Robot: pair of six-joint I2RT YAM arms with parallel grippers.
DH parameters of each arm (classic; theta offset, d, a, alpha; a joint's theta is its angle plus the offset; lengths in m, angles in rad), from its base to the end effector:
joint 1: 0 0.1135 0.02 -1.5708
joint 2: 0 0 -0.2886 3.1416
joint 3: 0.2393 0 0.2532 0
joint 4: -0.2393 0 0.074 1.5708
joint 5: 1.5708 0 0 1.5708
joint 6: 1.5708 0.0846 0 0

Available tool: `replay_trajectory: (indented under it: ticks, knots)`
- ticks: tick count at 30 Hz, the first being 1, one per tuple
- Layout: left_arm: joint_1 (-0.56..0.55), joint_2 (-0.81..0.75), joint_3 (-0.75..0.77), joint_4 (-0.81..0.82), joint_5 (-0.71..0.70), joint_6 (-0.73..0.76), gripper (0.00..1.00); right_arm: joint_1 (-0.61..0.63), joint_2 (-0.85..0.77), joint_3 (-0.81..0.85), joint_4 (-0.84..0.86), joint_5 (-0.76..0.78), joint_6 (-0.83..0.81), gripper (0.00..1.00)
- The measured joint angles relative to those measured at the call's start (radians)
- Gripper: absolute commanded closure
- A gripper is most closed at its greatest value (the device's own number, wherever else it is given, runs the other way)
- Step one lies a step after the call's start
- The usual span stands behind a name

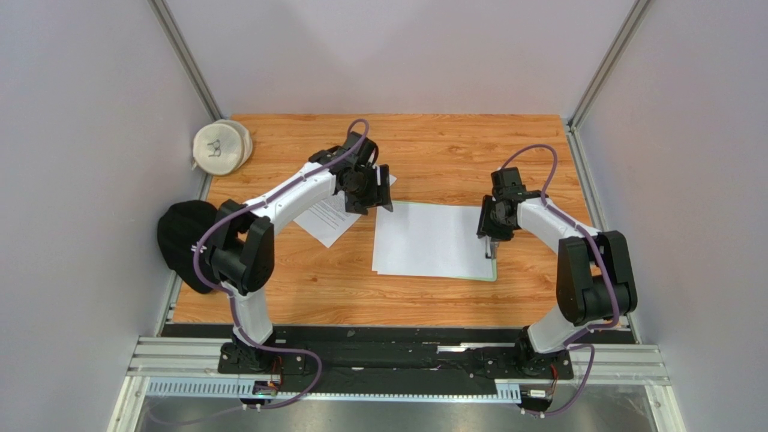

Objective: Put the files into the folder

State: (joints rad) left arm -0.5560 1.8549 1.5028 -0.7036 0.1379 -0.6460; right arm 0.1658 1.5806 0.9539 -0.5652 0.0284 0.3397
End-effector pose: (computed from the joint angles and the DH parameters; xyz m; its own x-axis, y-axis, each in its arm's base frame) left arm 0.3593 -0.2369 0.2247 -0.9396 -0.1182 -0.3213 0.0184 0.9197 -0.3921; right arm 0.3120 0.0498 0.1591 -0.9155 0.1845 -0.3576 0.1596 0.9823 0.0984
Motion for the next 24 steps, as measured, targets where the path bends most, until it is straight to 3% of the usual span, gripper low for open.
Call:
replay_trajectory:
  ticks: [3, 13, 16, 24]
  knots:
    - [-0.023, 0.035, 0.056, 0.011, 0.022, 0.001, 0.27, 0.002, 0.025, 0.009, 0.002, 0.011, -0.005, 0.68]
    - [-0.107, 0.239, 0.124, 0.047, 0.067, -0.007, 0.33, 0.024, 0.069, 0.019, 0.010, 0.052, -0.020, 0.73]
    - [-0.112, 0.256, 0.120, 0.049, 0.065, -0.010, 0.33, 0.042, 0.069, 0.019, 0.010, 0.076, -0.024, 0.81]
    - [-0.112, 0.256, 0.110, 0.062, 0.056, -0.021, 0.33, 0.062, 0.070, 0.019, 0.010, 0.111, -0.026, 0.86]
